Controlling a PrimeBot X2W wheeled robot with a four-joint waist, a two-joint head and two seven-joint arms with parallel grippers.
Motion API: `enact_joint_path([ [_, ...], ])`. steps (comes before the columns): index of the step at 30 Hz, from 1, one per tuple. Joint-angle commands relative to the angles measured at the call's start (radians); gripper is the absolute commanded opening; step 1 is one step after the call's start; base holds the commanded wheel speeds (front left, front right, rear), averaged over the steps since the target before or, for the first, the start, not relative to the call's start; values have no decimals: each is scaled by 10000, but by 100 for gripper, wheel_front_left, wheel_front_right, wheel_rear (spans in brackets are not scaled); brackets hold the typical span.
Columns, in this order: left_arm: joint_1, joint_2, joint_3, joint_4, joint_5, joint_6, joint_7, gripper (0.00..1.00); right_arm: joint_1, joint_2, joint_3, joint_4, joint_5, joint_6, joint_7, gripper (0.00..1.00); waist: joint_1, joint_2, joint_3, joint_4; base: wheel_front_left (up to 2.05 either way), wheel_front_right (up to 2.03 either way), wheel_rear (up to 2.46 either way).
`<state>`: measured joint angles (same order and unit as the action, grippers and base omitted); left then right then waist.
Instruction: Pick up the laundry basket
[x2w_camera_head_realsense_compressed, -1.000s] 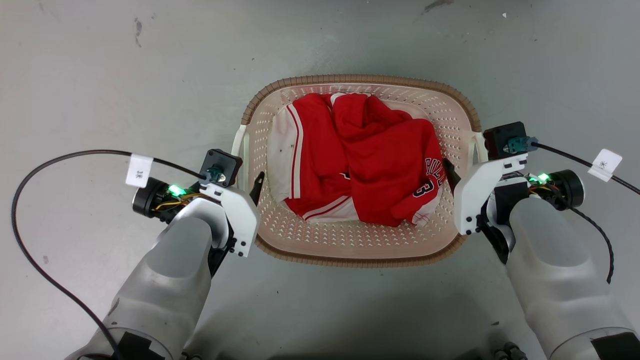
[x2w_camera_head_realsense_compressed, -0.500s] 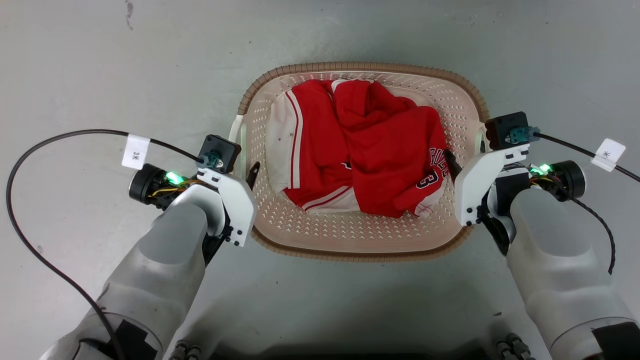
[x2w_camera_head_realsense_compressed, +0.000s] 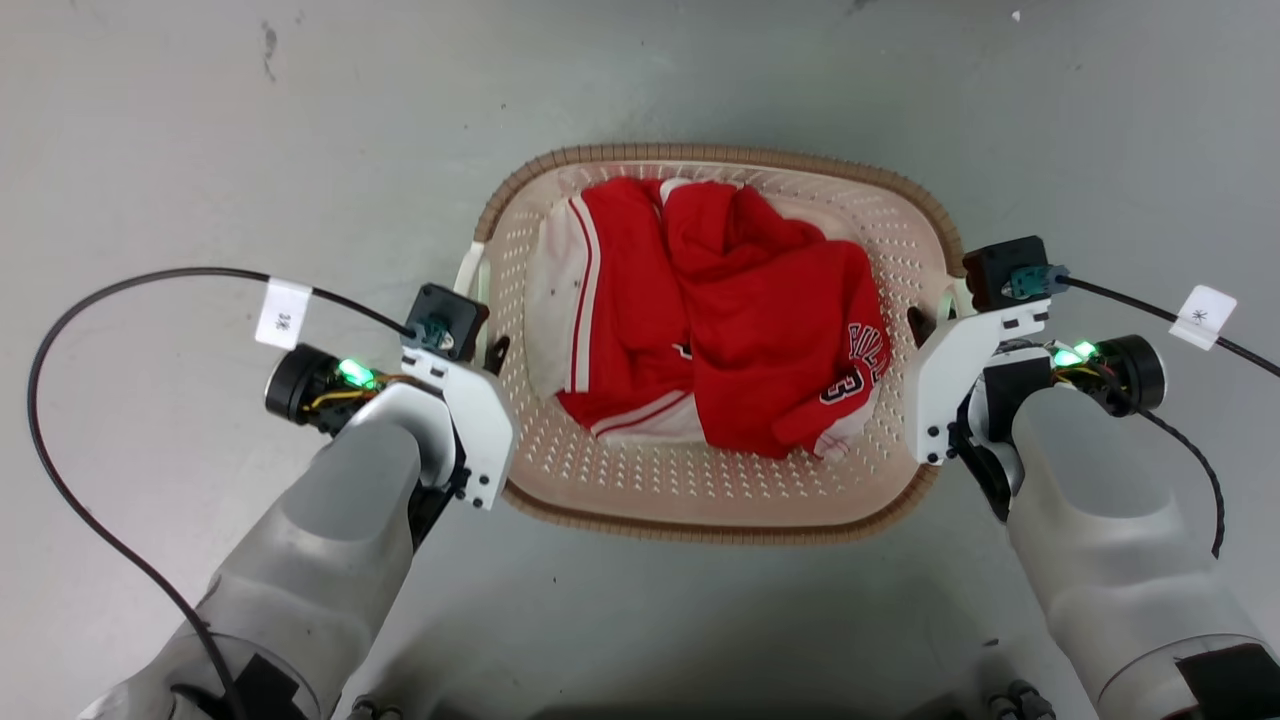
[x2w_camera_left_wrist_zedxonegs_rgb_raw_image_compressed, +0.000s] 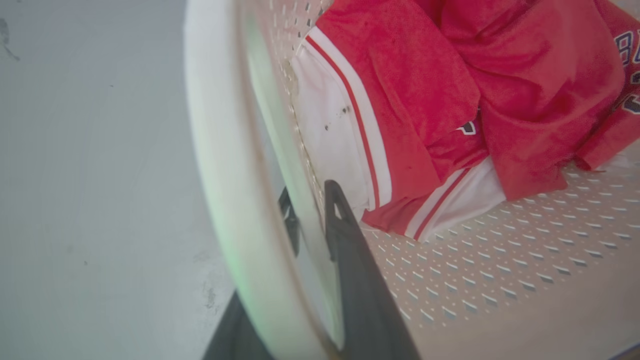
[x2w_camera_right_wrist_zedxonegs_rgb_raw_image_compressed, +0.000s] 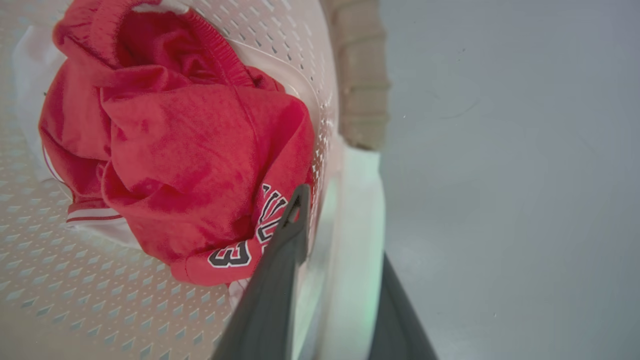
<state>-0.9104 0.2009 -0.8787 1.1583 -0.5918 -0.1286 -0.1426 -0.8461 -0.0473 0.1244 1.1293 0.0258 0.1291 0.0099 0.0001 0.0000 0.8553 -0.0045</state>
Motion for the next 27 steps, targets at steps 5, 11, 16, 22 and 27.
enact_joint_path([
  [5,612,277,-883,-289,-449,-25,480,0,-97,-56,422,229,-297,28,384,0,-1,0,-836,-136,0,0,0],
  [11,1283,726,-1848,-792,-1315,-28,1150,0,157,-73,1138,617,-269,28,1330,0,-1,0,-2052,-259,0,0,0],
  [16,1689,1151,-2686,-1420,-2173,-30,1855,0,394,-90,1868,873,76,28,2224,0,-1,0,-3203,-274,0,0,0],
  [22,2073,1682,-3480,-2239,-3364,-39,2768,0,823,-90,3063,790,976,14,3313,0,-1,0,-4609,-283,0,0,0],
  [27,2631,2113,-3799,-2733,-4144,-39,3359,0,1460,-90,4009,501,1956,14,3926,0,-1,0,-5791,-419,0,0,0],
])
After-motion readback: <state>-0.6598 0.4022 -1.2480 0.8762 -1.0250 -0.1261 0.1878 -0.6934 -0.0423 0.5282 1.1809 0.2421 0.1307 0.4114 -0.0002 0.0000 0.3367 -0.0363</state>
